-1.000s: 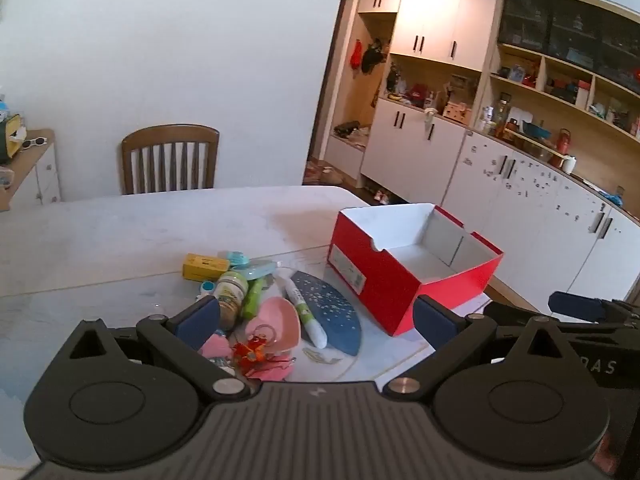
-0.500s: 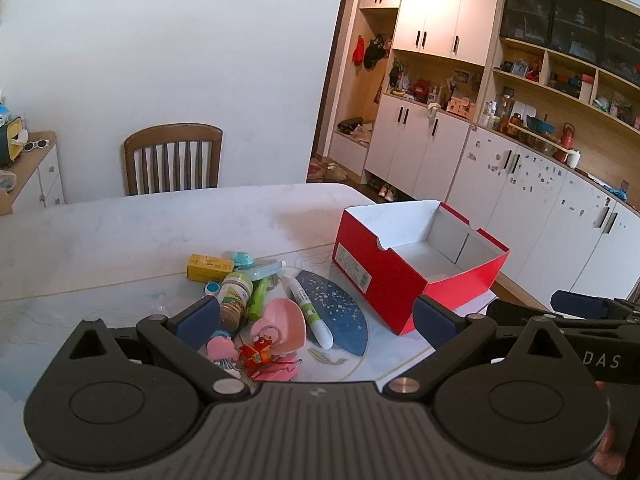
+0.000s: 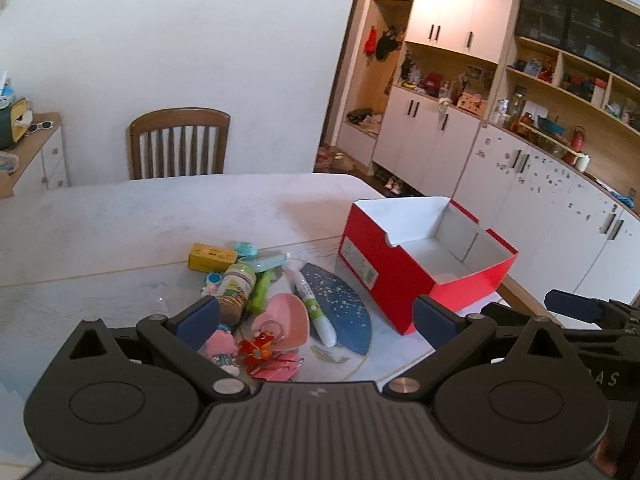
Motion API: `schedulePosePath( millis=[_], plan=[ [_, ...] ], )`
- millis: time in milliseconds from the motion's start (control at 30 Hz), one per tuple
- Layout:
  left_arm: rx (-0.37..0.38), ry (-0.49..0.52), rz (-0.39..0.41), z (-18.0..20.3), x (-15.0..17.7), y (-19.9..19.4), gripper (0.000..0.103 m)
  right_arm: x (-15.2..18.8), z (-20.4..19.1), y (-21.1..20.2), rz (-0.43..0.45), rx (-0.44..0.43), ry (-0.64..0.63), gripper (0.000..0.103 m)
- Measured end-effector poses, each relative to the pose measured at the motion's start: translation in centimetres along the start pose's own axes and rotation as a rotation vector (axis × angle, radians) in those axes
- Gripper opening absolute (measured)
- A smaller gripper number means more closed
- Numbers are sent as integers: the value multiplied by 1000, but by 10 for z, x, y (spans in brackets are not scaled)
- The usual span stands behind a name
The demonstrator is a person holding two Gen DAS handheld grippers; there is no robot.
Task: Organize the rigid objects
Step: 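Move both grippers toward the cluttered objects on the table, then grasp the clear cup of purple candies with the left gripper while the right grasps the white marker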
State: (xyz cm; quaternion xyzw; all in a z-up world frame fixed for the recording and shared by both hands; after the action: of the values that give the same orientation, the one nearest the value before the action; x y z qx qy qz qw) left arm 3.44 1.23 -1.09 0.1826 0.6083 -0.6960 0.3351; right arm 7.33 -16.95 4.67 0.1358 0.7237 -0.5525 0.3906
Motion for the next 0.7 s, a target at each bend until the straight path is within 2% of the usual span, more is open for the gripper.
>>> schedulePosePath(
  millis=[367, 700],
  plan=[
    [-36, -52, -11, -17, -18, 28, 103, -21, -3, 37, -30, -61, -69, 103],
    [-161, -144, -39, -59, -29, 68, 103, -44, -2, 97, -106, -103, -136, 103]
  ],
)
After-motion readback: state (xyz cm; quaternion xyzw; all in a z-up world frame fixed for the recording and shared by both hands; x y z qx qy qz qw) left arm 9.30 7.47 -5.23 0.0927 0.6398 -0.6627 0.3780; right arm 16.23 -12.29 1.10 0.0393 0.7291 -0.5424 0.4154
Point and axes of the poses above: each gripper's, at about its wrist camera, not at the fingertips, and y roughly the way its jaws point, z to its right, x to its underside, the point moved 2 cm from there along y, roughly the way its jaws point, and after that the axes turned 14 degrees about -z, right-handed, at the moved point
